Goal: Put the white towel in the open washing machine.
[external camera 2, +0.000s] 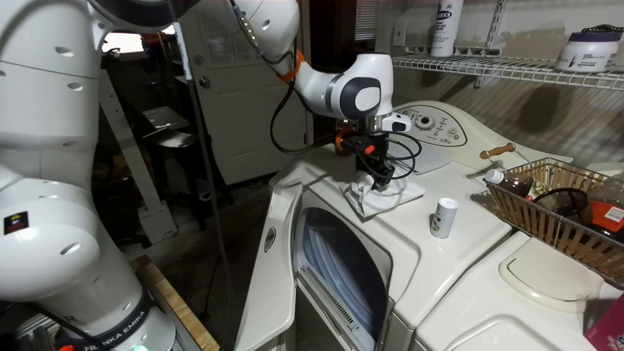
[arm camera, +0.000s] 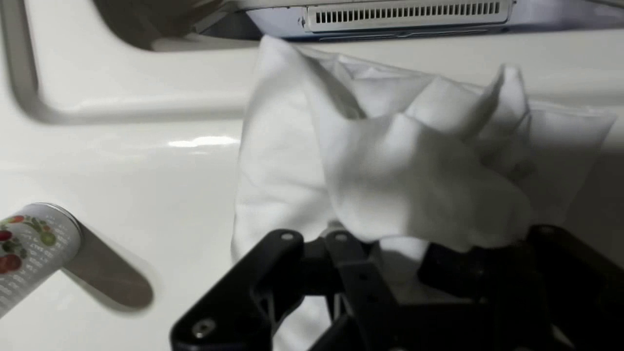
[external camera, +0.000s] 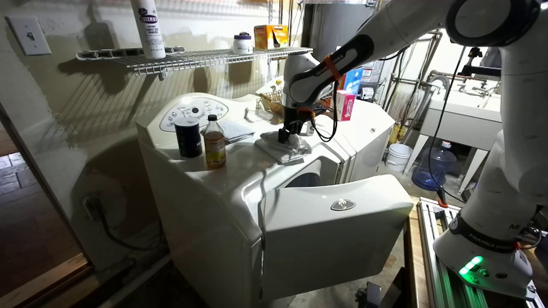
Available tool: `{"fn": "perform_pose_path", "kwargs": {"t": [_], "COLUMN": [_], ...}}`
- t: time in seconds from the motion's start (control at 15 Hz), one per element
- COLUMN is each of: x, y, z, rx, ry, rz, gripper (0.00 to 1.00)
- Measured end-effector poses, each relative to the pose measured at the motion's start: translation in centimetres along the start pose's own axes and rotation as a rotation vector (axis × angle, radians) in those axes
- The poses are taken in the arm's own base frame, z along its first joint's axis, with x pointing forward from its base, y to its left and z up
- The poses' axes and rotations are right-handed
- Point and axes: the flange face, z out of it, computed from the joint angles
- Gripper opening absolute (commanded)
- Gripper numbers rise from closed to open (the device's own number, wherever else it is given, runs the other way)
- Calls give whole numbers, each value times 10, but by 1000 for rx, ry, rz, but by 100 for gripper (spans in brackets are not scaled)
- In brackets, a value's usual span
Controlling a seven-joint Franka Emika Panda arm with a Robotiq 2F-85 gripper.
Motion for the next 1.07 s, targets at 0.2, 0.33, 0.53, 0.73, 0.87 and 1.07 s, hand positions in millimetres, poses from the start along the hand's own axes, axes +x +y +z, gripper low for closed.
{"fn": "perform_pose_path", "kwargs": {"t": [0.2, 0.33, 0.53, 0.73, 0.87, 1.07], "x": [-20, -35, -60, -89, -108, -135], "y": [4, 8, 16, 31, 46, 67], "z": [-29, -46, -58, -55, -46, -26], "rx": [18, 29, 41, 42, 30, 15], "ry": [17, 24, 10, -30, -62, -128], "rz": [38, 70, 139, 230, 305, 404], "gripper": [4, 4, 3, 4, 3, 3]}}
